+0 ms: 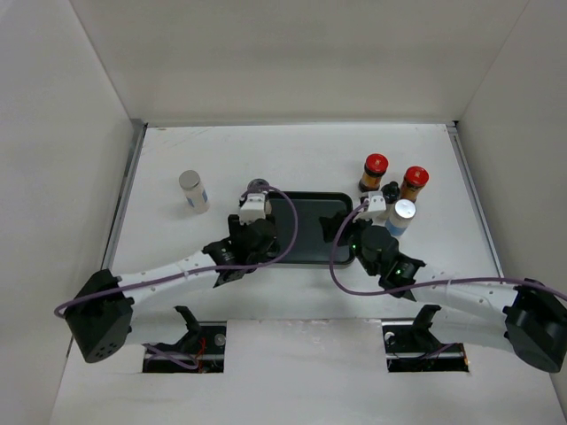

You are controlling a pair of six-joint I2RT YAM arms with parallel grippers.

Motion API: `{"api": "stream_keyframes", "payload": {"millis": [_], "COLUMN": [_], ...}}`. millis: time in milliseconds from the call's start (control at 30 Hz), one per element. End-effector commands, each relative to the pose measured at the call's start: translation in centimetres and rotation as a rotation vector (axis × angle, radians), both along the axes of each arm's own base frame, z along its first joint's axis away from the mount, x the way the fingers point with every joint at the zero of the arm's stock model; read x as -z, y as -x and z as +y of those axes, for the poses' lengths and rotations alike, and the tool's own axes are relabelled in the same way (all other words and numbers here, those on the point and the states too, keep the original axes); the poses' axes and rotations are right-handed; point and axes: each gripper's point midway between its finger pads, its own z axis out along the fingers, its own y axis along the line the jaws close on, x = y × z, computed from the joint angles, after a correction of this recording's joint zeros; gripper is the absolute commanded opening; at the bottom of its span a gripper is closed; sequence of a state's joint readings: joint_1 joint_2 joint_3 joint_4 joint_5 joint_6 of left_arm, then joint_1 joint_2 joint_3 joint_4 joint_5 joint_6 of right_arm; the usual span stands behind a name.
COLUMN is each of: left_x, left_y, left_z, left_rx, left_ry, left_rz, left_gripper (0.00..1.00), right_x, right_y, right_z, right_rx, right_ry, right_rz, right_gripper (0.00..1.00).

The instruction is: Organize the condiment bottles

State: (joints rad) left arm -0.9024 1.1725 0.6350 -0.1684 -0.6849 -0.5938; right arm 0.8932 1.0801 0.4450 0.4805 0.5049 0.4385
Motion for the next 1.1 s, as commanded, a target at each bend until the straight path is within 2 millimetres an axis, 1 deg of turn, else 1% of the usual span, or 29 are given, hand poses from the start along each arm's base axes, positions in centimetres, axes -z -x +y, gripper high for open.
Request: {"api": "stream_keyframes", "payload": {"millis": [0, 67, 100, 133, 200, 233, 267, 300, 367, 433, 500, 567, 600, 667, 700, 800, 900, 967, 1067], "left_x": [-3.7, -2.9, -2.5, -2.3, -2.3, -2.7, -3.2, -3.8, -5.6, -7.4, -9.2, -10.4, -10.8, -11.3, -11.5, -11.4, -10.6, -9.8, -8.9], "left_y": [-2.2, -2.1, -2.0, -2.0, -2.0, -2.0, -2.1, -2.2, -2.4, -2.8, -3.4, -4.1, -4.6, -5.7, -6.3, -8.2, -10.4, -11.8, -13.2], "left_z": [-1.4, -1.5, -1.4, -1.4, -1.3, -1.3, -1.1, -0.8, -0.2, 1.0, 2.7, 5.1, 6.8, 10.0, 11.3, 14.7, 17.4, 17.8, 18.1], "left_rx": [-0.07, -0.072, -0.074, -0.078, -0.085, -0.086, -0.093, -0.101, -0.12, -0.149, -0.197, -0.265, -0.313, -0.405, -0.431, -0.505, -0.553, -0.55, -0.557], "left_ry": [0.118, 0.105, 0.097, 0.092, 0.092, 0.096, 0.102, 0.112, 0.151, 0.202, 0.236, 0.251, 0.251, 0.248, 0.253, 0.244, 0.227, 0.213, 0.19], "left_rz": [-0.134, -0.126, -0.121, -0.121, -0.124, -0.131, -0.142, -0.156, -0.192, -0.228, -0.265, -0.296, -0.309, -0.322, -0.32, -0.307, -0.265, -0.23, -0.202], "left_gripper": [0.36, 0.39, 0.43, 0.48, 0.63, 0.72, 0.8, 0.85, 0.89, 0.89, 0.9, 0.9, 0.9, 0.9, 0.9, 0.89, 0.9, 0.9, 0.9], "right_x": [-1.8, -1.5, -1.5, -1.5, -1.5, -1.4, -1.4, -1.4, -1.7, -1.9, -2.0, -2.0, -2.0, -1.5, -1.2, -1.1, -1.1, -1.3, -1.5], "right_y": [-0.5, -0.7, -0.7, -0.6, -0.7, -0.7, -0.8, -0.8, -0.7, -0.6, -0.4, -0.5, -0.5, -0.6, -0.7, -0.6, -0.5, -0.4, -0.3], "right_z": [-0.3, -0.4, -0.4, -0.3, -0.2, -0.1, 0.0, 0.0, 0.0, 0.0, 0.1, 0.1, 0.1, 0.2, 0.4, 1.0, 1.1, 1.1, 1.0], "right_rx": [0.025, 0.032, 0.031, 0.028, 0.027, 0.027, 0.028, 0.027, 0.029, 0.026, 0.017, 0.016, 0.017, 0.015, 0.013, -0.003, -0.008, -0.012, -0.013], "right_ry": [-0.057, -0.05, -0.05, -0.05, -0.053, -0.056, -0.06, -0.062, -0.069, -0.081, -0.085, -0.072, -0.071, -0.064, -0.055, -0.039, -0.038, -0.04, -0.05], "right_rz": [-0.042, -0.034, -0.033, -0.033, -0.034, -0.032, -0.025, -0.021, -0.026, -0.032, -0.031, -0.033, -0.034, -0.025, -0.017, -0.015, -0.017, -0.02, -0.028], "right_gripper": [0.63, 0.63, 0.62, 0.54, 0.38, 0.25, 0.16, 0.11, 0.06, 0.05, 0.09, 0.15, 0.17, 0.2, 0.2, 0.25, 0.28, 0.29, 0.3]}}
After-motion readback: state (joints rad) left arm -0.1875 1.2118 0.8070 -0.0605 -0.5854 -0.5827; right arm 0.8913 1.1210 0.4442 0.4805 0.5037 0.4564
